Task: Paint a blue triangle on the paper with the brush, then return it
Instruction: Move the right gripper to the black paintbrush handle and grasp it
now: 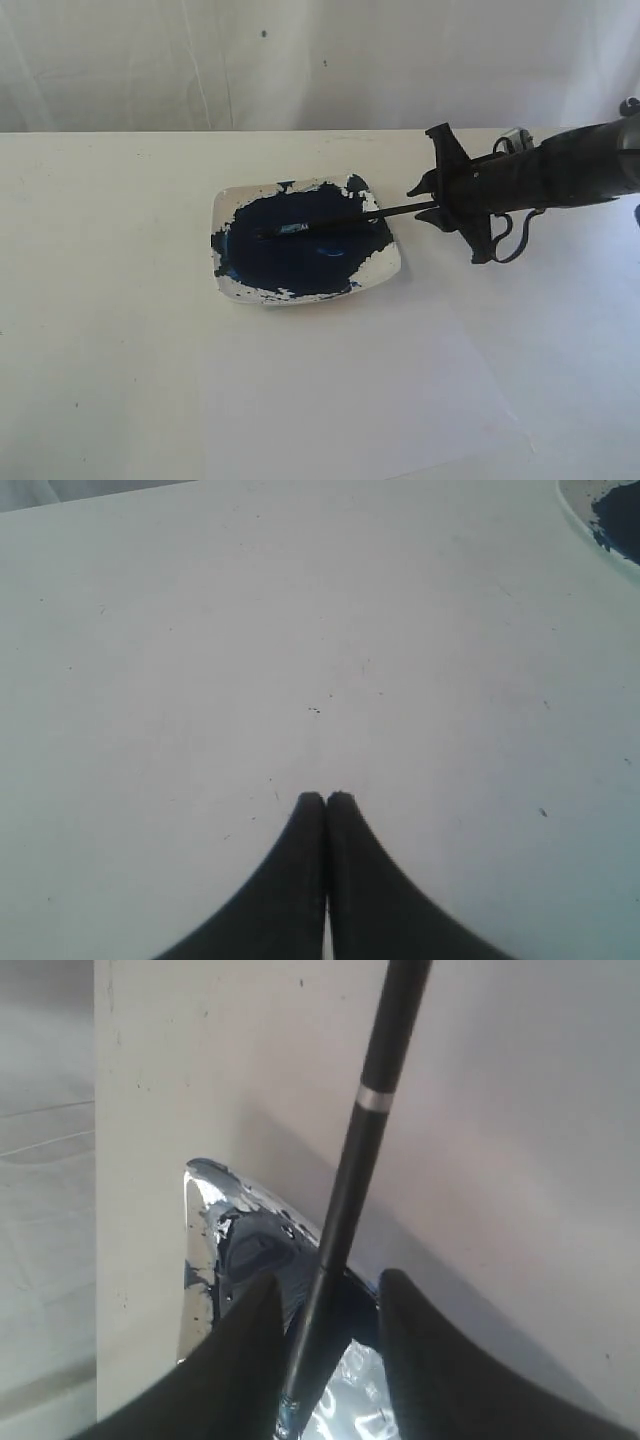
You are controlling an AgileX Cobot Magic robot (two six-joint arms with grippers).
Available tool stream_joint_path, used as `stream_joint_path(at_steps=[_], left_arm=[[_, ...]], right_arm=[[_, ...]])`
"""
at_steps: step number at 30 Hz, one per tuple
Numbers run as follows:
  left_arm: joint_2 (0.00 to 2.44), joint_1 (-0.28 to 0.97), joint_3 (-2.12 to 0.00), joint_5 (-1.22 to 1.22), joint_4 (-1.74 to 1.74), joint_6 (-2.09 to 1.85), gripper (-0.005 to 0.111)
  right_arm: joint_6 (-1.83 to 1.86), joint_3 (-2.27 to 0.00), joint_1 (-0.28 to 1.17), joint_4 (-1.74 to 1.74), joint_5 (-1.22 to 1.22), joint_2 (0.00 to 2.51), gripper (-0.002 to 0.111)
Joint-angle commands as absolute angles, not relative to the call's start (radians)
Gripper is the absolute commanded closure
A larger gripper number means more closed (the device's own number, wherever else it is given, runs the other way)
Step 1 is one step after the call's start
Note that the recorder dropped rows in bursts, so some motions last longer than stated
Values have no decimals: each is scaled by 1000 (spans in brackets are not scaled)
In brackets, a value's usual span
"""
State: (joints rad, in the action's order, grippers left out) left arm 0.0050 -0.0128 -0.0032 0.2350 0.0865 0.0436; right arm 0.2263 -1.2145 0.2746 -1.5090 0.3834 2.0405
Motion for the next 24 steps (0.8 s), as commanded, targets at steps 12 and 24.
stream_joint_path(at_steps=[12, 24], left_arm=[[0, -17, 0, 237, 79, 49, 107], [0, -17, 0, 237, 79, 49, 107]], right_arm=[[237, -1333, 278, -1544, 367, 2179, 77], [239, -1385, 283, -1565, 370, 2227, 77]])
